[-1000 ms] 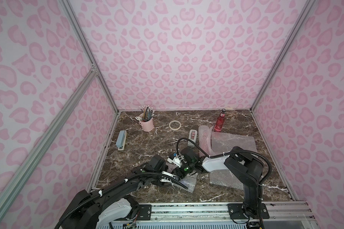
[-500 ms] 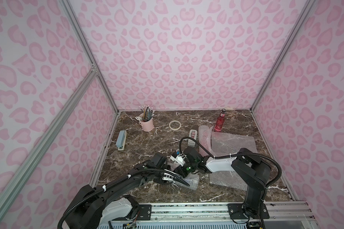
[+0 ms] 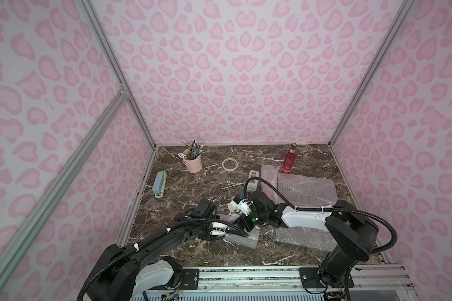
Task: Wrap wine bottles in bubble wrap
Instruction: Wrap the wine bottle in bubble wrap.
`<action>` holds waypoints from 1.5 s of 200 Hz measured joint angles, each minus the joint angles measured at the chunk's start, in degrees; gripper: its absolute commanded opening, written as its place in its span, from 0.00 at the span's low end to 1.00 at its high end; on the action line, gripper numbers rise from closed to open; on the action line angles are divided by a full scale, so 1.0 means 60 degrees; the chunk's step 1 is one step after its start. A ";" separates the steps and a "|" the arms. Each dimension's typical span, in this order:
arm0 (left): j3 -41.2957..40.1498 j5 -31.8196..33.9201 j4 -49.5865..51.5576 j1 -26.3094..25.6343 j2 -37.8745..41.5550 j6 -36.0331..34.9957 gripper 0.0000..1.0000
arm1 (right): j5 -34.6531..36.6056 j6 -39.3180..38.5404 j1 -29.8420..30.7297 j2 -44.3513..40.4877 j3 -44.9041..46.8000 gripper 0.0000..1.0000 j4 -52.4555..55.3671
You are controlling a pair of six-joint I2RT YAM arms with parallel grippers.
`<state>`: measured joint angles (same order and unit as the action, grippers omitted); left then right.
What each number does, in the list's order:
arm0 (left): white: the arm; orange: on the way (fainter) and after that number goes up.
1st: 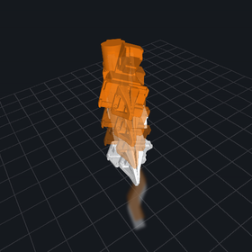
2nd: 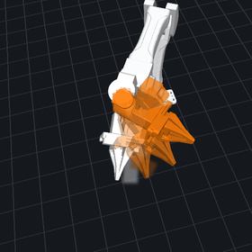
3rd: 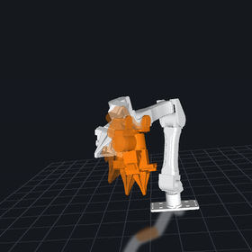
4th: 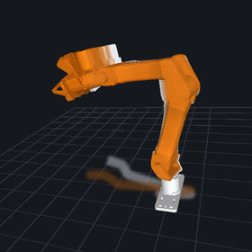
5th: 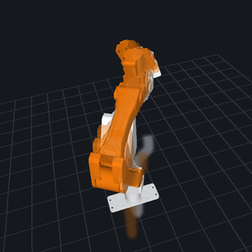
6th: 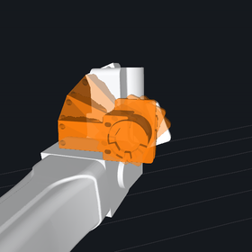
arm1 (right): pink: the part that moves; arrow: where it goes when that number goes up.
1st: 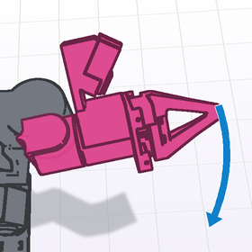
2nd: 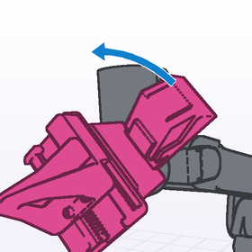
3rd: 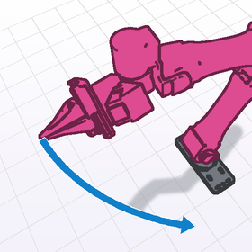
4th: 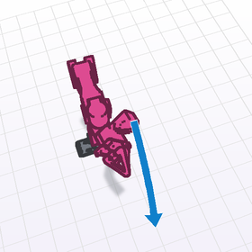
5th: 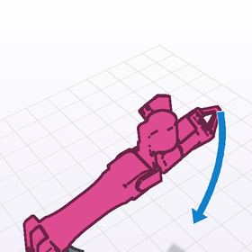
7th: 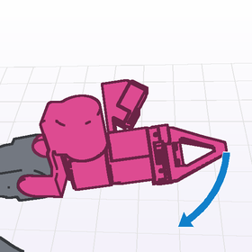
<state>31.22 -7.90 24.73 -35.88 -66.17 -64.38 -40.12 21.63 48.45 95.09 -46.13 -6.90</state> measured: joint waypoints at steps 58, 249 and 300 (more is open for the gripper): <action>0.0780 -0.0484 0.0823 0.0586 -0.0783 0.0328 0.59 | 0.0506 -0.1016 -0.0863 -0.1355 0.0619 0.79 0.0452; 0.4364 -0.2269 0.4069 0.1727 -0.4881 0.1716 0.61 | 0.6754 -0.9413 0.3486 -0.2040 0.2983 0.76 -0.3355; 0.4674 -0.2244 0.4375 0.1727 -0.5078 0.1785 0.62 | 0.8306 -1.1100 0.3676 0.0736 0.1610 0.75 -0.4164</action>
<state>59.27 -21.37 50.98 -25.52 -96.64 -53.67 9.72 -44.97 70.50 99.50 -36.47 -31.88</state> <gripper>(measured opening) 0.618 0.764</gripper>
